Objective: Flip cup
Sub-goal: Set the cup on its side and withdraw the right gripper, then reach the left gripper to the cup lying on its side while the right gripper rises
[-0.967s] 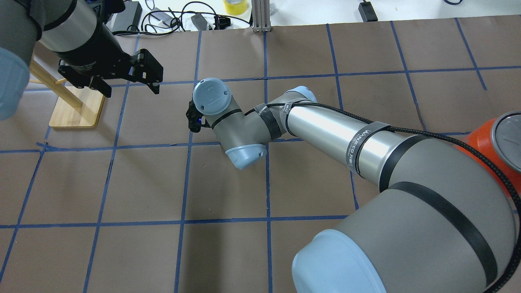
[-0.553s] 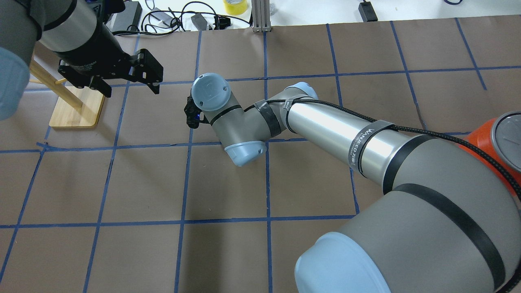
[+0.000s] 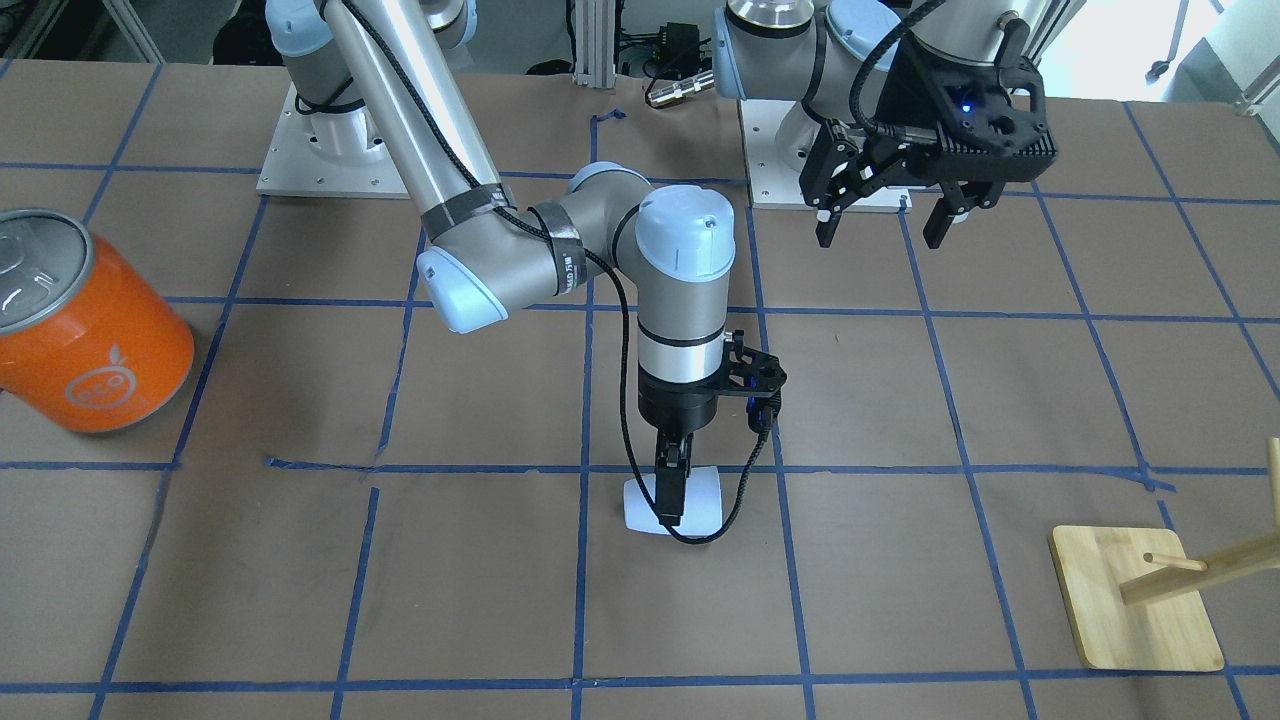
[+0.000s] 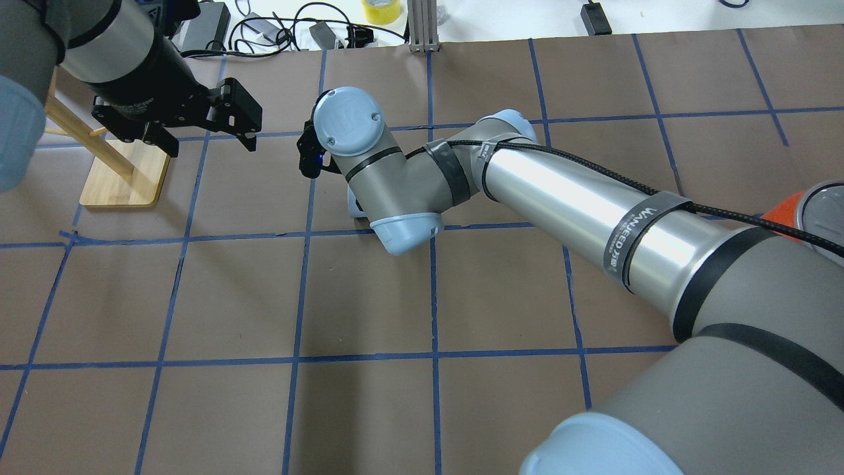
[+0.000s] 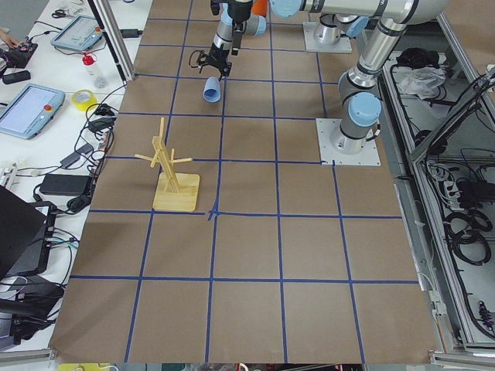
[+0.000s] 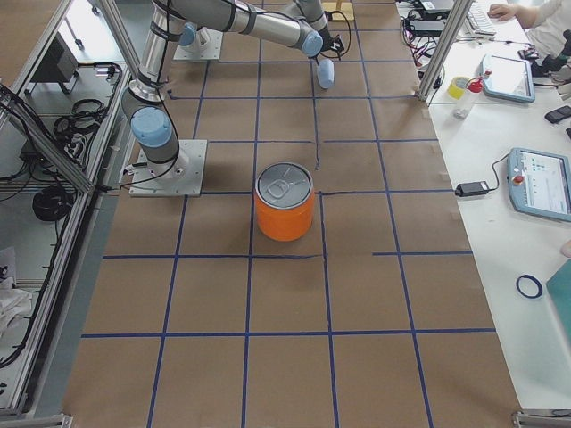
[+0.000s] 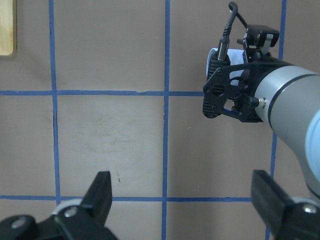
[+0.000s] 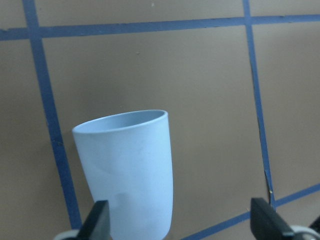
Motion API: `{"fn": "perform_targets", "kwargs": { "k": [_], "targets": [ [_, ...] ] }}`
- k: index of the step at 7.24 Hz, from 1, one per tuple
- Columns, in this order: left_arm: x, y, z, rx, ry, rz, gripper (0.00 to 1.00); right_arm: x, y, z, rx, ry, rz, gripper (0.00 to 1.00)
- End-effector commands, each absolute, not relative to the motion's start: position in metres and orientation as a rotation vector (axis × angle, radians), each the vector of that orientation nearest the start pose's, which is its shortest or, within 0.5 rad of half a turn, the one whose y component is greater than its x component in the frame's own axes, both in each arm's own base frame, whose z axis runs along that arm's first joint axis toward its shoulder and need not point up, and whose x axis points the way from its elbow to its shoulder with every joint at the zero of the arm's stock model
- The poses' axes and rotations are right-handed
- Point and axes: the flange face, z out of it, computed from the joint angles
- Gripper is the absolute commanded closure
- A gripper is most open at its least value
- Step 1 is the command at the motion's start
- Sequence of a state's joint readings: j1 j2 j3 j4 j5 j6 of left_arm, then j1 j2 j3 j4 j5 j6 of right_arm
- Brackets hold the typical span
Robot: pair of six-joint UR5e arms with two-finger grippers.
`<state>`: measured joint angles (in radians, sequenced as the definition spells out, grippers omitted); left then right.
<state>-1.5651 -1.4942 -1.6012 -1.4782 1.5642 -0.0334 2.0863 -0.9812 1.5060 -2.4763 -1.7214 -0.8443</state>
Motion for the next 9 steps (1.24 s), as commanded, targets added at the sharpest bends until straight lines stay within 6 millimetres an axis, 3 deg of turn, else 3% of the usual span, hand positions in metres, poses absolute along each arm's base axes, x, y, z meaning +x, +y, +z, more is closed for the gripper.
{"fn": "perform_targets", "kwargs": {
  "k": [1, 2, 3, 4, 5, 7, 8, 9],
  "targets": [
    [-0.112, -0.485, 0.51, -0.112, 3.15, -0.194, 0.0, 0.415, -0.575, 0.29, -1.395, 2.907, -0.658, 0.0],
    [-0.089, -0.499, 0.499, -0.19, 3.179, -0.17, 0.0, 0.354, -0.61, 0.304, -1.189, 3.005, -0.675, 0.0],
    [-0.073, -0.517, 0.484, -0.277, 3.295, -0.143, 0.0, 0.28, -0.636, 0.332, -0.983, 3.048, -0.637, 0.0],
    [-0.062, -0.536, 0.46, -0.294, 3.347, -0.093, 0.0, 0.212, -0.649, 0.355, -0.656, 3.12, -0.6, 0.0],
    [-0.061, -0.562, 0.42, -0.283, 3.391, -0.069, 0.0, 0.171, -0.639, 0.38, -0.386, 3.168, -0.48, 0.0],
    [-0.065, -0.602, 0.315, -0.287, 3.509, -0.154, 0.0, 0.152, -0.6, 0.421, -0.276, 3.193, -0.274, 0.0],
    [-0.078, -0.609, 0.277, -0.327, 3.662, -0.107, 0.0, 0.141, -0.58, 0.442, -0.156, 3.205, -0.214, 0.0],
    [-0.085, -0.614, 0.253, -0.363, 3.757, -0.035, 0.0, 0.143, -0.55, 0.46, 0.052, 3.202, -0.085, 0.0]
  ]
}}
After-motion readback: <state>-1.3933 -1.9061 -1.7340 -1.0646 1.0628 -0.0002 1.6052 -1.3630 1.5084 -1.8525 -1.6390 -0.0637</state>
